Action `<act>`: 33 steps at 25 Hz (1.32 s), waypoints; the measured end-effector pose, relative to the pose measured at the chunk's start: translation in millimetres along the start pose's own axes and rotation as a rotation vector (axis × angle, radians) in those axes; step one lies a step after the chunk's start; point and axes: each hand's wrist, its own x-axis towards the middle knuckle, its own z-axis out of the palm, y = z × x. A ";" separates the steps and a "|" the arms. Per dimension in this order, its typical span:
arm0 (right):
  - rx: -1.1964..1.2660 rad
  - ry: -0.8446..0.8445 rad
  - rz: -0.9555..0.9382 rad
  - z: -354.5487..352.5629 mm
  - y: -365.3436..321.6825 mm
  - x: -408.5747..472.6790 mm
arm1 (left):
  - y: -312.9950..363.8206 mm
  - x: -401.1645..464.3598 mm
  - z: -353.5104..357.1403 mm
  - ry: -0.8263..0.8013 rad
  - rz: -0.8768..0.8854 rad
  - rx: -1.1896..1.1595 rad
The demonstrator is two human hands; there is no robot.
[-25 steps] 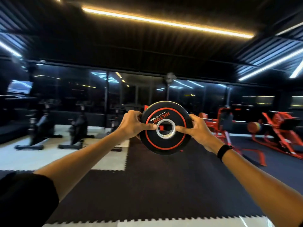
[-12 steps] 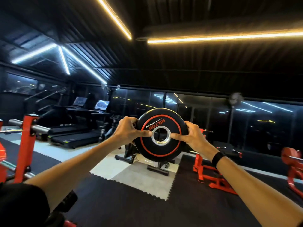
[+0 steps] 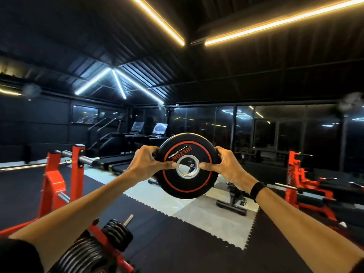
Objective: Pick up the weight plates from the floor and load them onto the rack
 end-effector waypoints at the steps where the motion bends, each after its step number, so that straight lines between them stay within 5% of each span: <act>1: 0.005 -0.015 -0.009 5.1 6.1 8.1 | -7.2 3.3 -1.0 0.011 -0.003 0.003; 33: 0.451 -0.584 -0.164 331.6 294.7 411.0 | -341.6 208.4 -73.0 0.478 -0.416 0.404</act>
